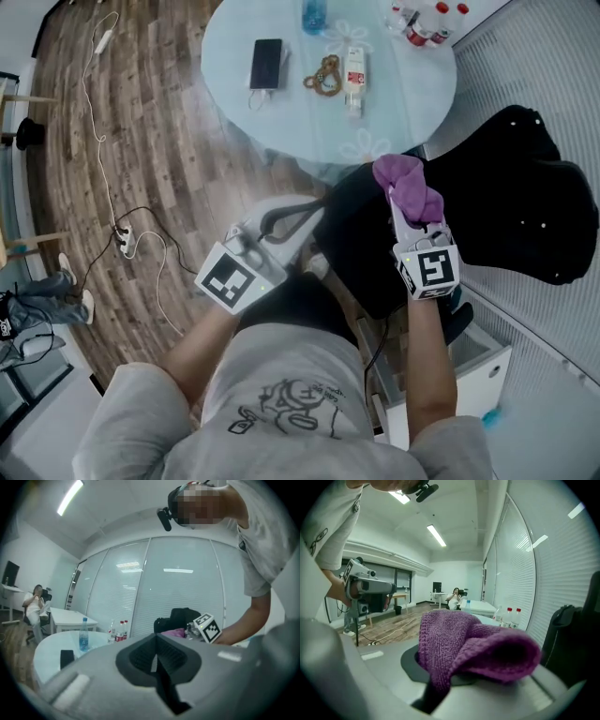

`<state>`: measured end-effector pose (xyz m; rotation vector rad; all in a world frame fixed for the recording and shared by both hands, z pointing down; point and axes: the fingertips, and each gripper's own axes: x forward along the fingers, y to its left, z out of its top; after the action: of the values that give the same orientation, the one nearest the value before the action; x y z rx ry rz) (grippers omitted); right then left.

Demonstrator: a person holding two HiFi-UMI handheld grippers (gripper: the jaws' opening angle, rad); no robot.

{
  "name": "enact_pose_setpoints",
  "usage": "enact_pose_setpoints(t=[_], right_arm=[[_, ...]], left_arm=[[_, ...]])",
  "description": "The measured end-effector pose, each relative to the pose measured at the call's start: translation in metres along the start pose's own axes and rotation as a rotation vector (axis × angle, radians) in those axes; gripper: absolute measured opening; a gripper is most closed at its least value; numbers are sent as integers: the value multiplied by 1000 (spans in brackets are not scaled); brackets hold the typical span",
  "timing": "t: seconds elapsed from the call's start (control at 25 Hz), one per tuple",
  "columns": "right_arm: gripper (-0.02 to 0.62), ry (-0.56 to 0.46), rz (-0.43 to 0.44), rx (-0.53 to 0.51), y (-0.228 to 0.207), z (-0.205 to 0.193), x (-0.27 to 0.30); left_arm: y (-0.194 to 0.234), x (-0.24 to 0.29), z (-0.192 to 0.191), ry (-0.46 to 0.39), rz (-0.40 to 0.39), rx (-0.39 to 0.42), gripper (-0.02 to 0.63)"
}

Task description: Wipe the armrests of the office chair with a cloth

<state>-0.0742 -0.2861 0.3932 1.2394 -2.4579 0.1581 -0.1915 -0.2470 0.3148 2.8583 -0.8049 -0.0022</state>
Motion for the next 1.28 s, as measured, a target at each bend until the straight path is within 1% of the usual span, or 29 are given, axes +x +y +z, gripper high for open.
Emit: enact_pose_setpoints(t=[0.16, 0.28, 0.44, 0.56, 0.68, 0.8, 0.92, 1.08, 1.28], right_arm=[[30, -50, 3, 17, 24, 51, -34], [31, -97, -2, 48, 38, 83, -60], [31, -129, -20, 23, 51, 119, -88], [31, -155, -9, 76, 63, 143, -109], [31, -177, 13, 120, 81, 161, -127], [31, -192, 10, 119, 93, 176, -140], [31, -206, 29, 112, 107, 186, -156], [31, -222, 60, 83, 123, 196, -171], [31, -243, 84, 80, 139, 210, -191]], left_arm=[[-16, -7, 40, -26, -1, 18, 2], [-28, -12, 67, -32, 0, 55, 2], [-40, -17, 103, -63, -6, 73, 2], [-54, -22, 123, -60, -17, 86, 2], [-70, -25, 136, -50, -25, 112, 2], [-82, -27, 156, -93, -31, 114, 2], [-102, -34, 172, -136, -31, 115, 2], [-124, -42, 177, -131, -43, 95, 2], [-143, -52, 184, -121, -46, 119, 2]])
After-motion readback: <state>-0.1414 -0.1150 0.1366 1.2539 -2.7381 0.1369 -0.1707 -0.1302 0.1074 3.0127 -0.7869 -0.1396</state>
